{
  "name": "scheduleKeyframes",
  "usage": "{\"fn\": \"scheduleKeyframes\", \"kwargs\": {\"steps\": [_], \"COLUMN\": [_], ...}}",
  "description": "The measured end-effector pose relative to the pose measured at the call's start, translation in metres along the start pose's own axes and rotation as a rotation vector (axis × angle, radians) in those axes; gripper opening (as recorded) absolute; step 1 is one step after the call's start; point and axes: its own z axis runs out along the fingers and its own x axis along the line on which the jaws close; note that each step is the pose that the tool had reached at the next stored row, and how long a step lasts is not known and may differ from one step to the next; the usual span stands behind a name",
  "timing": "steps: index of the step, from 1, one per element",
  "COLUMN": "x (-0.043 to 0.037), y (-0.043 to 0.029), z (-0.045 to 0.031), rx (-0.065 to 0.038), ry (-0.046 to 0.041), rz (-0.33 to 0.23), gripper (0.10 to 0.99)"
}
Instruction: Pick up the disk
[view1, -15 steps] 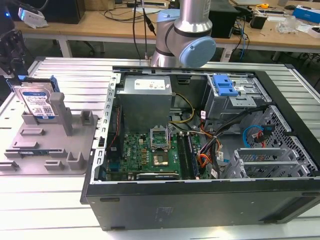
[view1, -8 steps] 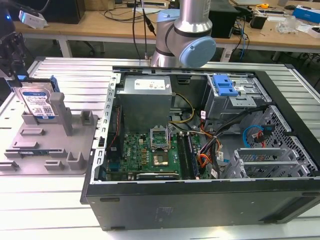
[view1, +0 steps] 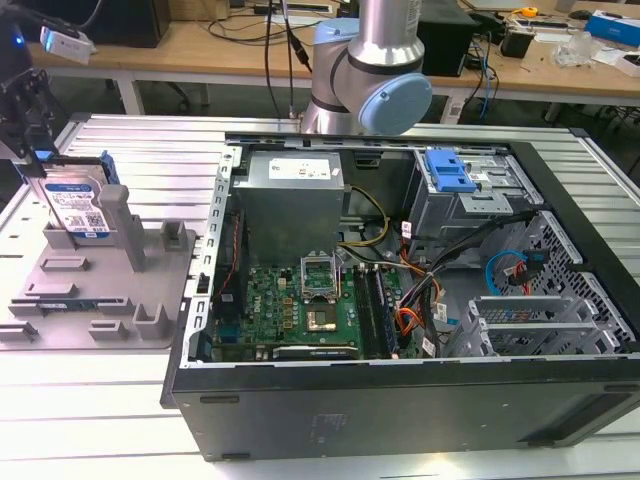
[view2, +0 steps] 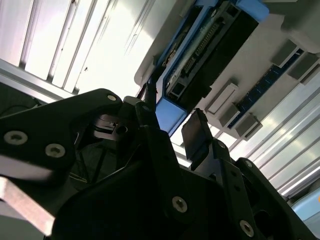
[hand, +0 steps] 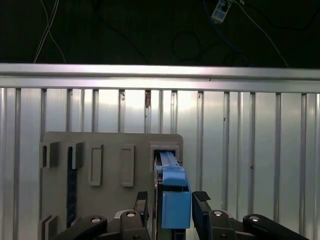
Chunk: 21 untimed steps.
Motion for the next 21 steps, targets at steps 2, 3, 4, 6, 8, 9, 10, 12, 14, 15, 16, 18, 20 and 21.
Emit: {"fn": "scheduleKeyframes", "kwargs": {"steps": [2,3,4,6,8,9,10,12,14,15,16,18,20,21], "x": [0.0000,-0.0001,-0.0001,-0.0002,-0.0002,-0.0002,-0.0002,-0.0002,-0.0003,-0.0003,-0.0003,-0.0003,-0.0003,-0.0003], "y": [0.0000,0.0000,-0.0001,-0.0001,-0.0002,-0.0003,-0.0003,-0.0004,-0.0004,-0.0004,-0.0004,-0.0005,-0.0005,-0.0005], "z": [0.0015,0.0023,0.0037,0.0059,0.0082,0.0090,0.0095,0.0111,0.0129,0.0132,0.0134,0.0142,0.0155,0.0159], "rx": [0.000,0.000,0.000,-0.002,-0.004,-0.005,-0.005,-0.005,-0.006,-0.006,-0.006,-0.005,-0.005,-0.005], "ry": [-0.0001,0.0000,0.0000,-0.0001,-0.0002,-0.0003,-0.0003,-0.0005,-0.0005,-0.0004,-0.0004,-0.0005,-0.0005,-0.0005], "rz": [0.000,0.000,0.000,0.000,0.000,0.000,0.000,0.000,0.000,0.000,0.000,0.000,0.000,0.000], "gripper": [0.482,0.482,0.482,0.482,0.482,0.482,0.482,0.482,0.482,0.482,0.482,0.482,0.482,0.482]}}
